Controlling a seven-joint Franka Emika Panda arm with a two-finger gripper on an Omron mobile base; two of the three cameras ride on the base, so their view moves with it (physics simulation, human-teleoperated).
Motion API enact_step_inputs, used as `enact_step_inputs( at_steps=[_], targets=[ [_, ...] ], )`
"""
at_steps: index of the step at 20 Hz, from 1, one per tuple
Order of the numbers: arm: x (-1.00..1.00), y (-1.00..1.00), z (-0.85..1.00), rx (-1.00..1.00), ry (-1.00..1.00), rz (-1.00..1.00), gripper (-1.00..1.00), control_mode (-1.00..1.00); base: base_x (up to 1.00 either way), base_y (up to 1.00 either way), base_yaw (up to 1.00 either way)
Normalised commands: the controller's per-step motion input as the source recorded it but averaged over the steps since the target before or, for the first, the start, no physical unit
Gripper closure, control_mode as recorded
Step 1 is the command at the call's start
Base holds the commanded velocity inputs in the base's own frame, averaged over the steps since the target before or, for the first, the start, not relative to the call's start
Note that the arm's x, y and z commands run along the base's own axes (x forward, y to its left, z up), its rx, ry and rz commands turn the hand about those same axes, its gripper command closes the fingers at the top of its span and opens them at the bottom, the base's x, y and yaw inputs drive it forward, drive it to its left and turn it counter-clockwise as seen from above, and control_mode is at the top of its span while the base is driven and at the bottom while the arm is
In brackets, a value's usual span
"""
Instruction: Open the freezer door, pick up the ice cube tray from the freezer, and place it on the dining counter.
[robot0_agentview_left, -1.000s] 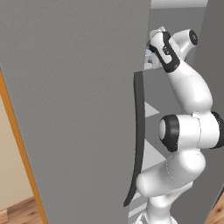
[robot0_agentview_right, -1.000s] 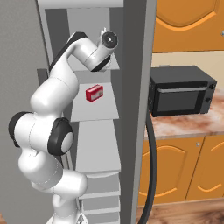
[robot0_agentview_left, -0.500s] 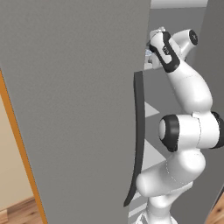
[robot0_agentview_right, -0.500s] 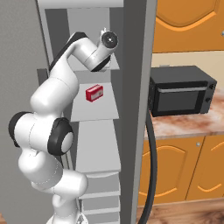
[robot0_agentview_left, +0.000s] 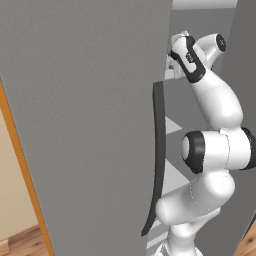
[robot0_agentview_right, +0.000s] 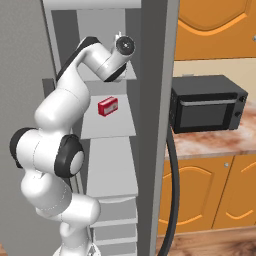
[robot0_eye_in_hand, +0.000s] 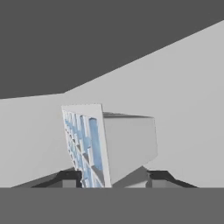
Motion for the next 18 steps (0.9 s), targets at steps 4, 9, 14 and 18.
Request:
enact_step_inputs(
  at_steps=[4,9,14,18],
  targets=[
    [0.00,0.00,0.00,0.00,0.00,0.00,1.00,-1.00,0.00,0.00,0.00],
    [0.00,0.00,0.00,0.00,0.00,0.00,1.00,-1.00,0.00,0.00,0.00],
    [0.00,0.00,0.00,0.00,0.00,0.00,1.00,-1.00,0.00,0.00,0.00],
    [-0.02,0.00,0.00,0.00,0.00,0.00,1.00,-1.00,0.00,0.00,0.00]
  ],
)
